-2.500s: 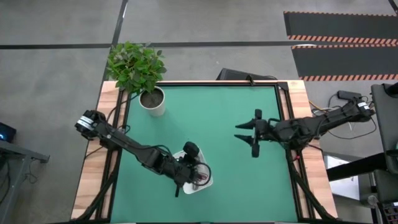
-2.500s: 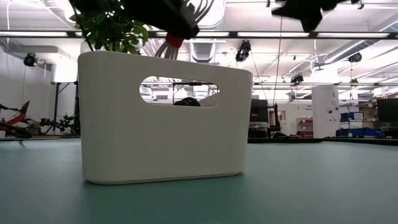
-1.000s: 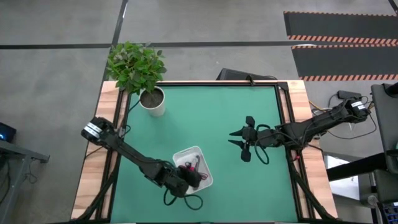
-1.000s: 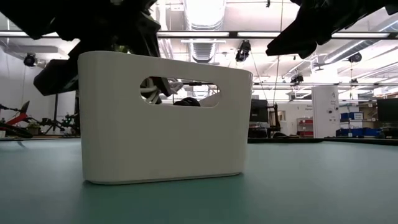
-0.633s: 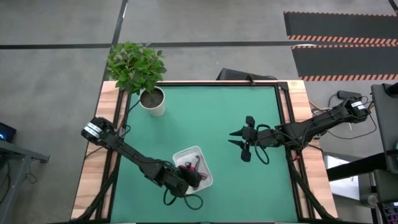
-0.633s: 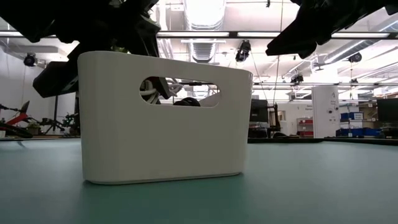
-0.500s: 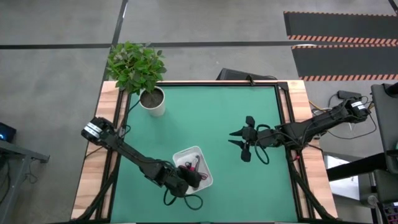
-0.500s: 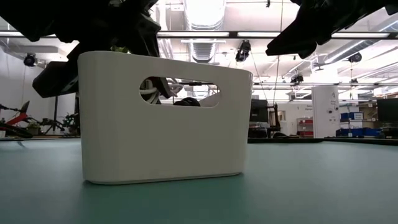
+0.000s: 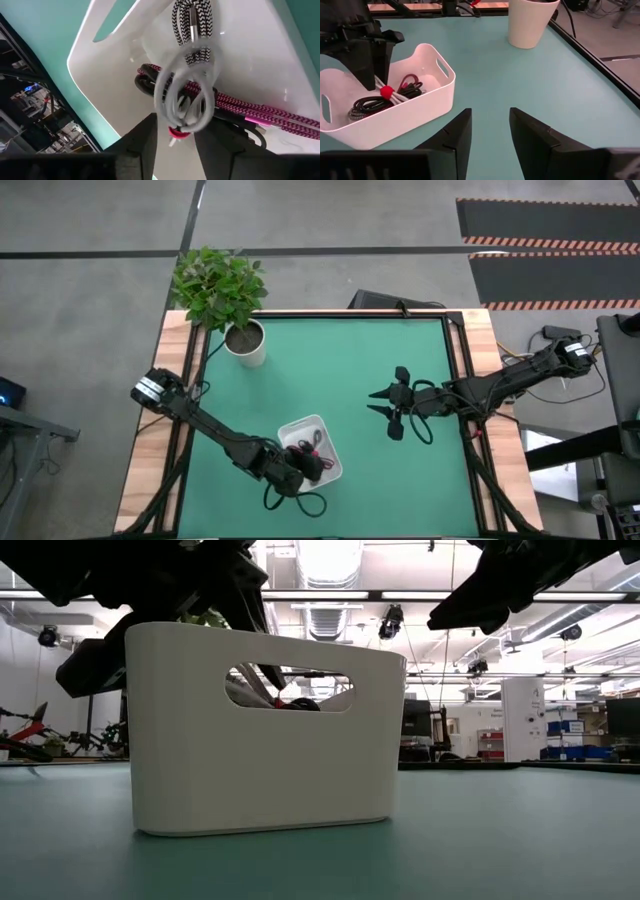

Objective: Pick and place USB-C Cables
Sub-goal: Put the white charger cable into the white bin

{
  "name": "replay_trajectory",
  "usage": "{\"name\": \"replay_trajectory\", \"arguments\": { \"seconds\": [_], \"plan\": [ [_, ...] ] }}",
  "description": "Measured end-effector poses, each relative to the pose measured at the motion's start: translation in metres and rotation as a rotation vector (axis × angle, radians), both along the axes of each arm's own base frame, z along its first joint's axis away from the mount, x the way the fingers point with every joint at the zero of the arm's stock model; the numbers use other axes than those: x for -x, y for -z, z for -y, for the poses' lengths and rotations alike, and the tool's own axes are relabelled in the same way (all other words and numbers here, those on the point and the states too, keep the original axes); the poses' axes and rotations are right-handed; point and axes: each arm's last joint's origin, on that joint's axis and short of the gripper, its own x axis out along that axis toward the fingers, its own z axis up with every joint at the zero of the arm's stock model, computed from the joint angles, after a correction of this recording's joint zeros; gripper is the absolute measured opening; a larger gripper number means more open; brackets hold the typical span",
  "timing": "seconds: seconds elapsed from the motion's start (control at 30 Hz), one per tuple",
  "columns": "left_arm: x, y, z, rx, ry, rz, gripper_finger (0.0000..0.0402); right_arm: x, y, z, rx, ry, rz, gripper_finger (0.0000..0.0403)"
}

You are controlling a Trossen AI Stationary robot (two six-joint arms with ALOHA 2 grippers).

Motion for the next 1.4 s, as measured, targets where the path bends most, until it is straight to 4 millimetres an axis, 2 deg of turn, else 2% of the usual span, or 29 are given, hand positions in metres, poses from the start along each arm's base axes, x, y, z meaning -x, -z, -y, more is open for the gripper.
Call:
{"name": "replay_trajectory", "arguments": {
  "seconds": [0.43,0.6,0.7,0.83,0.9,1.0,1.1,1.17,1.23,1.3,1.4],
  "plan": [
    [-0.002,-0.006,-0.003,-0.155,-0.140,0.137,0.0124,0.000,0.000,0.000,-0.009,0.004,0.001,0.0130],
    [-0.002,-0.014,-0.009,-0.250,-0.354,0.293,0.0124,0.000,0.000,0.000,-0.008,0.004,-0.001,0.0123],
    [0.001,-0.025,-0.014,-0.189,-0.509,0.424,0.0123,0.000,0.000,0.000,-0.007,0.003,-0.001,0.0119],
    [0.005,-0.046,-0.017,0.017,-0.642,0.559,0.0123,0.000,0.000,0.000,-0.006,0.003,-0.001,0.0119],
    [0.005,-0.061,-0.016,0.188,-0.700,0.625,0.0123,0.000,0.000,0.000,-0.007,0.003,0.000,0.0121],
    [0.007,-0.085,-0.019,0.601,-0.748,0.631,0.0123,0.000,0.000,0.000,-0.007,0.003,0.001,0.0124],
    [0.007,-0.101,-0.027,1.077,-0.811,0.475,0.0119,0.000,0.000,0.000,-0.007,0.003,0.002,0.0125],
    [0.005,-0.102,-0.036,1.320,-0.912,0.361,0.0113,0.000,0.000,0.000,-0.008,0.003,0.004,0.0124],
    [0.003,-0.096,-0.041,1.469,-1.054,0.317,0.0110,0.000,0.000,0.000,-0.008,0.003,0.004,0.0121],
    [0.002,-0.085,-0.042,1.529,-1.157,0.304,0.0110,0.000,0.000,0.000,-0.008,0.003,0.004,0.0119],
    [0.000,-0.065,-0.039,1.520,-1.240,0.268,0.0110,0.000,0.000,0.000,-0.008,0.003,0.004,0.0118]
  ]
}}
